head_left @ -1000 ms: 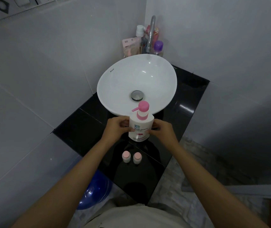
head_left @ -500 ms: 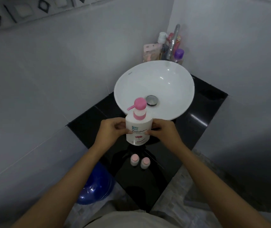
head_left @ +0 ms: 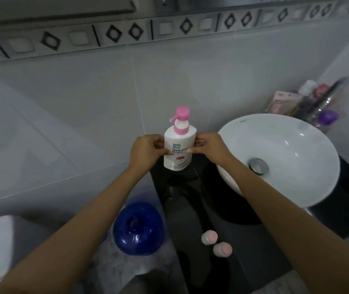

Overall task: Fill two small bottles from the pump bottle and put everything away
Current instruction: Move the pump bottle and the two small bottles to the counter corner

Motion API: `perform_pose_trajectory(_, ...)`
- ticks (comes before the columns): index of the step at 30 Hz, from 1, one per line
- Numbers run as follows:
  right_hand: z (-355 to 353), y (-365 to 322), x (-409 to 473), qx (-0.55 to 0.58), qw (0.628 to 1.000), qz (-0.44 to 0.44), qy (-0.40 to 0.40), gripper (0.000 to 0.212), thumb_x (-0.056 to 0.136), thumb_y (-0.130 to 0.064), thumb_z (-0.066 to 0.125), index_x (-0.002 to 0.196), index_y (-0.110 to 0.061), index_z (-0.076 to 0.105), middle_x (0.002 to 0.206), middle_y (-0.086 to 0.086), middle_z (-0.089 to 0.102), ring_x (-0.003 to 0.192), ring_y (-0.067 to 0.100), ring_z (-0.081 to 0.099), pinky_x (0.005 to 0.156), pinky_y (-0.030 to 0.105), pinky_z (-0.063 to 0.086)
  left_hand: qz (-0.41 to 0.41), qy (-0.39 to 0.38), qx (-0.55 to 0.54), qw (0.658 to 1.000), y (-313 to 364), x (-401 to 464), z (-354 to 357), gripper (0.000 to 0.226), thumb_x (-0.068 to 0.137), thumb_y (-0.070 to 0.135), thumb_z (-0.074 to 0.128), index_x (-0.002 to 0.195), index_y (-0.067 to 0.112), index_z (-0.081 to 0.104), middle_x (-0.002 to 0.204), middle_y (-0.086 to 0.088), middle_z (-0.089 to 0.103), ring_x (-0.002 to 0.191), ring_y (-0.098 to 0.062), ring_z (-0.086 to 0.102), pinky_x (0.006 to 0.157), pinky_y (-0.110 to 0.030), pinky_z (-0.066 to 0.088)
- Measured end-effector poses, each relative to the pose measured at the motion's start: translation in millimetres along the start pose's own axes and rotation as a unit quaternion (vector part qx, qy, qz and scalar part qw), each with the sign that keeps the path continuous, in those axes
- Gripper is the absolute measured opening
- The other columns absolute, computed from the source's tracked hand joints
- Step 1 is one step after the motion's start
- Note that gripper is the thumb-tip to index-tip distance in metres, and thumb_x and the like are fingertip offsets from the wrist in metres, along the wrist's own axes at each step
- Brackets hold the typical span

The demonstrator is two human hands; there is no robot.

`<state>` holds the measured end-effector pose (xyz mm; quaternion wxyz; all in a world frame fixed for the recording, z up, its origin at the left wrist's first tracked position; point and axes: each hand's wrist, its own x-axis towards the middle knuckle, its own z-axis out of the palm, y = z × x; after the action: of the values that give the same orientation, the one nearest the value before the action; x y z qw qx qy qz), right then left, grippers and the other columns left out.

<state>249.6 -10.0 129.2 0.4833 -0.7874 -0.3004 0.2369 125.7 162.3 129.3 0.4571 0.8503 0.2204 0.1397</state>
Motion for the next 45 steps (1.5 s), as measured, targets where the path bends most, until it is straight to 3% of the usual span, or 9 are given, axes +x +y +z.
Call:
perform_pose_trajectory(3,7.2,6.1,26.8,0.000,0.999,0.012,-0.031,0.045,0.069,0.001,0.078,0.113,-0.003,0.065,0.103,0.007,0.070,0.095,0.018,0.067,0.092,0.036,0.052,-0.027,0.022,0.020,0.999,-10.2,11.6,1.6,0.030,0.062,0.012,0.085,0.089,0.006,0.074,0.088,-0.012,0.077,0.079,-0.023,0.072,0.078,-0.043,0.059)
perform_pose_trajectory(7,17.2,15.4,49.9,-0.001,0.998,0.027,-0.062,0.046,0.073,0.002,0.075,0.117,0.000,0.062,0.115,0.017,0.068,0.102,0.021,0.065,0.097,0.039,0.050,-0.063,0.036,0.019,0.997,-22.6,23.2,5.7,0.034,0.063,0.009,0.085,0.094,0.002,0.073,0.093,-0.016,0.076,0.083,-0.025,0.072,0.081,-0.043,0.058)
perform_pose_trajectory(14,29.4,16.6,75.6,-0.012,0.996,0.040,-0.074,0.048,0.076,0.002,0.072,0.122,0.000,0.058,0.122,0.019,0.064,0.113,0.029,0.061,0.101,0.046,0.046,-0.098,0.052,-0.006,0.994,-34.5,39.1,6.0,0.033,0.065,0.003,0.083,0.095,-0.002,0.072,0.094,-0.019,0.075,0.085,-0.029,0.071,0.082,-0.044,0.058)
perform_pose_trajectory(25,36.8,23.9,90.1,-0.022,0.997,0.049,-0.055,0.047,0.079,0.002,0.068,0.124,-0.001,0.056,0.124,0.019,0.063,0.113,0.027,0.061,0.092,0.029,0.047,-0.093,0.063,-0.010,0.994,-47.3,54.9,11.9,0.033,0.067,0.003,0.081,0.097,-0.002,0.071,0.095,-0.019,0.074,0.086,-0.028,0.071,0.083,-0.040,0.057)
perform_pose_trajectory(30,38.6,27.1,94.5,-0.016,0.997,0.052,-0.046,0.046,0.080,0.003,0.067,0.124,0.001,0.056,0.123,0.020,0.063,0.114,0.029,0.060,0.100,0.041,0.047,-0.093,0.073,-0.043,0.992,-52.9,56.4,13.0,0.033,0.067,0.002,0.081,0.099,-0.002,0.071,0.096,-0.018,0.075,0.086,-0.026,0.071,0.084,-0.041,0.058)
perform_pose_trajectory(36,39.6,27.6,92.7,-0.036,0.996,0.061,-0.050,0.043,0.080,-0.001,0.068,0.122,0.000,0.057,0.122,0.019,0.064,0.113,0.029,0.060,0.101,0.044,0.046,-0.084,0.068,-0.037,0.993,-57.9,53.6,14.5,0.037,0.068,0.006,0.082,0.102,0.000,0.069,0.099,-0.016,0.073,0.089,-0.026,0.069,0.085,-0.035,0.056)
perform_pose_trajectory(40,32.7,21.5,73.9,-0.035,0.997,0.075,0.001,0.044,0.080,-0.006,0.070,0.123,-0.003,0.058,0.112,0.007,0.065,0.102,0.019,0.059,0.094,0.034,0.045,-0.109,0.060,-0.003,0.992,-62.9,42.7,12.7,0.046,0.069,0.007,0.082,0.111,-0.003,0.064,0.106,-0.019,0.069,0.095,-0.029,0.065,0.090,-0.037,0.054)
perform_pose_trajectory(42,24.2,15.4,54.5,-0.007,0.995,0.092,0.033,0.048,0.079,-0.006,0.071,0.124,-0.005,0.056,0.105,0.001,0.061,0.099,0.016,0.058,0.088,0.027,0.042,-0.110,0.080,0.018,0.991,-63.1,29.8,14.2,0.036,0.075,0.006,0.077,0.108,-0.001,0.065,0.101,-0.018,0.069,0.092,-0.028,0.065,0.087,-0.036,0.054)
perform_pose_trajectory(45,7.5,8.4,8.0,0.032,0.992,0.100,0.070,0.047,0.078,-0.006,0.073,0.123,-0.005,0.058,0.113,0.014,0.066,0.100,0.024,0.064,0.092,0.031,0.048,-0.042,0.073,0.006,0.996,-51.9,1.8,24.8,0.017,0.082,0.004,0.070,0.098,0.001,0.067,0.093,-0.017,0.070,0.081,-0.019,0.063,0.079,-0.024,0.053)
